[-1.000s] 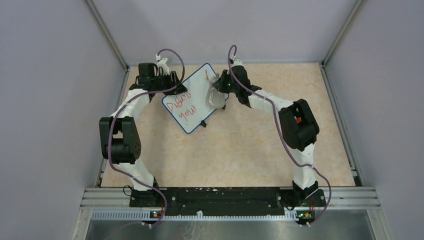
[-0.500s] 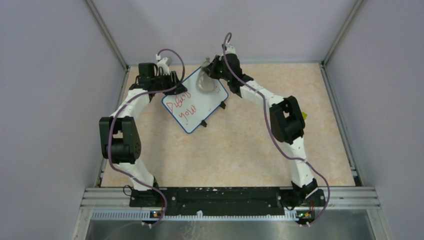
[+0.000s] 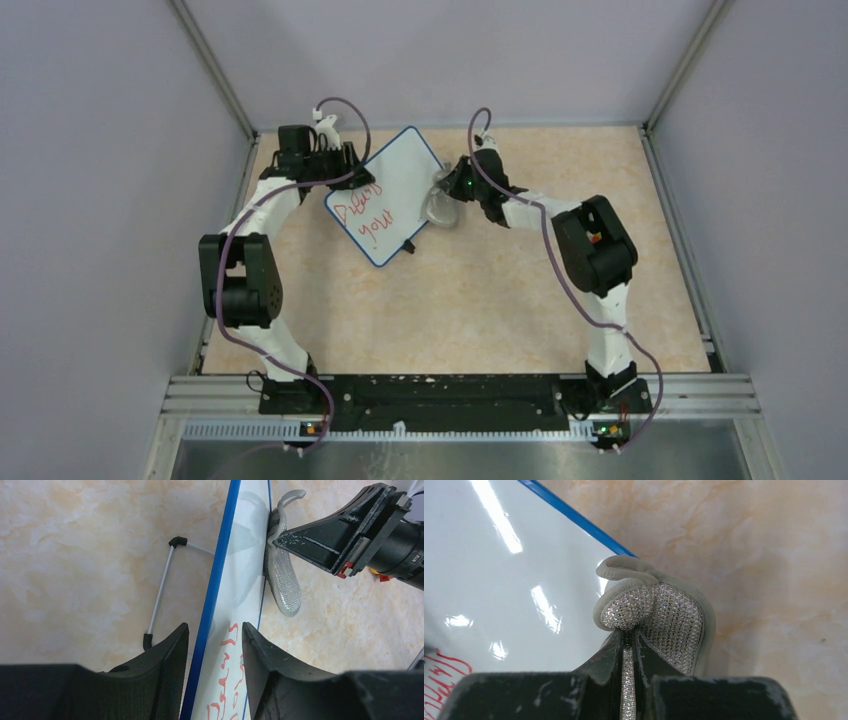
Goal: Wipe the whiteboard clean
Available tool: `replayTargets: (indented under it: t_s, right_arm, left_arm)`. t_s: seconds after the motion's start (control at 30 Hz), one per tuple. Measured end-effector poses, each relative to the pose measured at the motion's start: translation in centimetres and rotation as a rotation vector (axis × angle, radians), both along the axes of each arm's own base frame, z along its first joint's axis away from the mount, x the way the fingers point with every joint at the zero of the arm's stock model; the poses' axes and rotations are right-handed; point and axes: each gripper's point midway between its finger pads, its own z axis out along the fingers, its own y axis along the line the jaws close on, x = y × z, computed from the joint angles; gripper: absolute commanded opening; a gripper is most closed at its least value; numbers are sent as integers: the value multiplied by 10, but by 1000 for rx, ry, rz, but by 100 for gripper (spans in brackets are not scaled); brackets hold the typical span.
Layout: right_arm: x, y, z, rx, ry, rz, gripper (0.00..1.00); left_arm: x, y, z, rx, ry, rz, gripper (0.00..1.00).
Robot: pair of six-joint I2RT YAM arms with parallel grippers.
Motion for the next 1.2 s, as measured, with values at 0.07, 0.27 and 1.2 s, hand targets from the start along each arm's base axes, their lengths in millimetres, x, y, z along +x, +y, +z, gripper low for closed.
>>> replayTargets:
  t_s: [0.07, 0.27, 1.2]
  right_arm:
    - [-1, -6, -6, -17, 16, -1, 0]
    - [-4, -5, 7, -87, 3, 18, 0]
    - [-9, -23, -19, 5, 55, -10, 0]
  left_arm:
    - [0, 0, 0, 0, 0, -1, 29]
    - [-1, -1, -1, 0, 7, -1, 28]
    - [-2, -2, 0, -3, 5, -7, 47]
